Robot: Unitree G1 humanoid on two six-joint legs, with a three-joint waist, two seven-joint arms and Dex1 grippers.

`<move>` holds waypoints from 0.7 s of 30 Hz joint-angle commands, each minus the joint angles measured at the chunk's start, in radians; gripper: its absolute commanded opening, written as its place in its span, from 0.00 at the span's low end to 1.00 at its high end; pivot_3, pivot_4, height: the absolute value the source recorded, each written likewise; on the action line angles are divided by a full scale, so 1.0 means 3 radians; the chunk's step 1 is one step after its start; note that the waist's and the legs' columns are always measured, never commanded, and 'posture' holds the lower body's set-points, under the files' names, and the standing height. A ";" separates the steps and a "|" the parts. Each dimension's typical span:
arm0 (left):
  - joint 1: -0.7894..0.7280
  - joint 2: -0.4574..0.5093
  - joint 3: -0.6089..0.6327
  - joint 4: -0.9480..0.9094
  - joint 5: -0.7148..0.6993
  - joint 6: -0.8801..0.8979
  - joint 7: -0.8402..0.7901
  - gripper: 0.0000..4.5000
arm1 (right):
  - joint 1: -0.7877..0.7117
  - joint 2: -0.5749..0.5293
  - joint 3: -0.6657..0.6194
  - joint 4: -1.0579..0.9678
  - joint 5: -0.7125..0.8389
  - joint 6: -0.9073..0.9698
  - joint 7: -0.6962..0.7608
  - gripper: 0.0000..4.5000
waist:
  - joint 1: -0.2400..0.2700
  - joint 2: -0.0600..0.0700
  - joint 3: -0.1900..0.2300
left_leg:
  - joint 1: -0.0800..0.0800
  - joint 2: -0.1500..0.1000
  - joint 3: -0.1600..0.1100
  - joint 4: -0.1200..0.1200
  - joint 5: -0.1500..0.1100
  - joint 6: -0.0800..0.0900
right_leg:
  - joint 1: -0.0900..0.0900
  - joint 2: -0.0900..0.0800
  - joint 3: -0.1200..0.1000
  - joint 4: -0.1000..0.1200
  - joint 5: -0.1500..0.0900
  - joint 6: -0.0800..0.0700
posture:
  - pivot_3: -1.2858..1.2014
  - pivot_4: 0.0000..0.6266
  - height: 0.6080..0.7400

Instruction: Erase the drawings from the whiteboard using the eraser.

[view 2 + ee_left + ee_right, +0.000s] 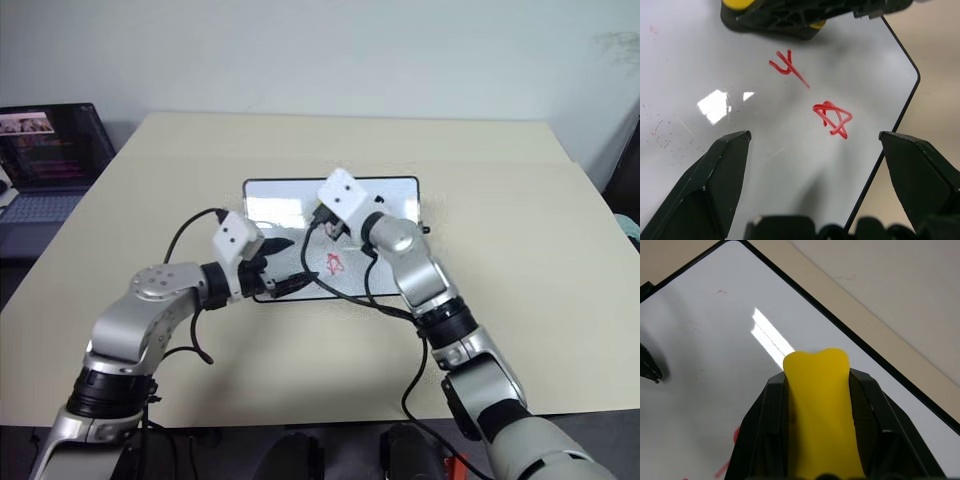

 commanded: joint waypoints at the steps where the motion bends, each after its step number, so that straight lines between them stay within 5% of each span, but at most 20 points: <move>1: -0.0006 -0.0003 0.0019 -0.0116 -0.0034 -0.0066 -0.0019 1.00 | 0.0033 -0.0082 -0.0062 0.0001 -0.0017 0.0080 0.0005 0.29 | 0.0000 0.0000 0.0000 | 0.0000 0.0000 0.0000 0.0000 0.0000 0.0000 | 0.0000 0.0000 0.0000 0.0000 0.0000 0.0000 | 0.52 0.24 1.00; 12: 0.0060 0.0010 0.0150 -0.0118 -0.0081 -0.0032 0.0041 1.00 | 0.0260 0.0125 -0.0762 -0.0772 0.0879 0.0527 0.0116 0.29 | -0.0001 0.0001 0.0002 | -0.0004 0.0002 -0.0002 0.0000 0.0000 0.0000 | -0.0002 -0.0002 -0.0002 -0.0001 0.0000 0.0000 | 0.52 0.24 1.00; 21: 0.0331 0.0145 0.0357 -0.0280 -0.0169 0.0048 0.0024 1.00 | 0.1025 -0.0718 -0.0732 -0.1996 0.1307 0.0880 0.0745 0.29 | 0.0011 0.0002 0.0002 | -0.0035 0.0000 -0.0008 -0.0001 -0.0003 0.0002 | -0.0018 -0.0007 -0.0006 -0.0014 -0.0002 0.0002 | 0.52 0.24 1.00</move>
